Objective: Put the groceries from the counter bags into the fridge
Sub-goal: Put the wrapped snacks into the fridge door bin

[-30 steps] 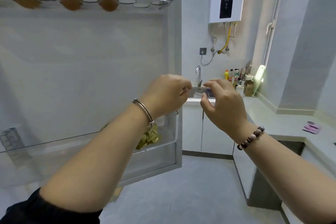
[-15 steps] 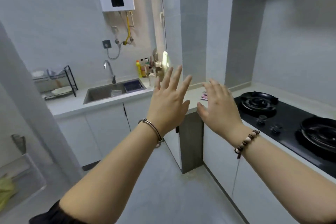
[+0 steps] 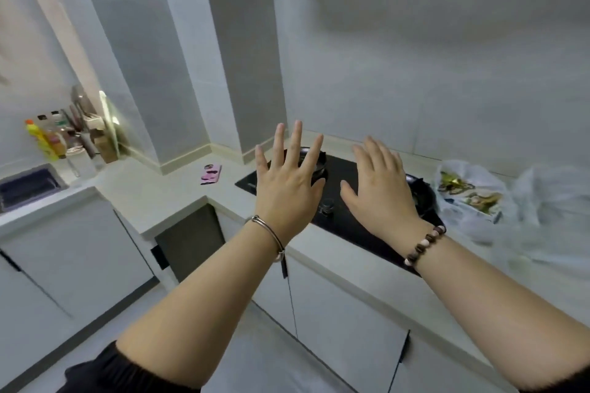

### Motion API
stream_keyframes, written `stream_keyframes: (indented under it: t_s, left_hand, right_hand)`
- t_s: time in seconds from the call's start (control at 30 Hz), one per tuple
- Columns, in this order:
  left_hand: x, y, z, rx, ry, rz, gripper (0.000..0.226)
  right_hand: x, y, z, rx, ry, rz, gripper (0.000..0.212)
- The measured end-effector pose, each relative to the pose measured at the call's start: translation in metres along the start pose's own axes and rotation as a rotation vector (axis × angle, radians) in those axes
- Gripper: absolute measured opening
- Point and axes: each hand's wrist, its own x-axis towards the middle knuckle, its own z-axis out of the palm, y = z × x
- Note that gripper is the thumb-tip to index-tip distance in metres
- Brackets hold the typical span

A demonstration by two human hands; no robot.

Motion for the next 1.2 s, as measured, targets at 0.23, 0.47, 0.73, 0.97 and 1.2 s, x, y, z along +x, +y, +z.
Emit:
stream_keyframes:
  t_s: [0.23,0.47,0.73,0.97,1.2]
  left_hand:
    - [0.057,0.084,0.075,-0.140,-0.042,0.096,0.070]
    - [0.100,0.150,0.141,-0.277,-0.091,0.240,0.070]
    - [0.164,0.201,0.235,-0.362,-0.192,0.364,0.075]
    - [0.209,0.219,0.313,-0.417,-0.349,0.449,0.072]
    - [0.223,0.236,0.366,-0.394,-0.505,0.490,0.069]
  right_hand:
    - [-0.001,0.108,0.008,-0.063,-0.035,0.175,0.063]
    - [-0.005,0.190,0.029,-0.116,-0.087,0.358,0.063]
    - [0.025,0.272,0.067,-0.210,-0.112,0.531,0.060]
    - [0.061,0.326,0.099,-0.235,-0.148,0.658,0.060]
    - [0.054,0.363,0.122,-0.162,-0.271,0.736,0.064]
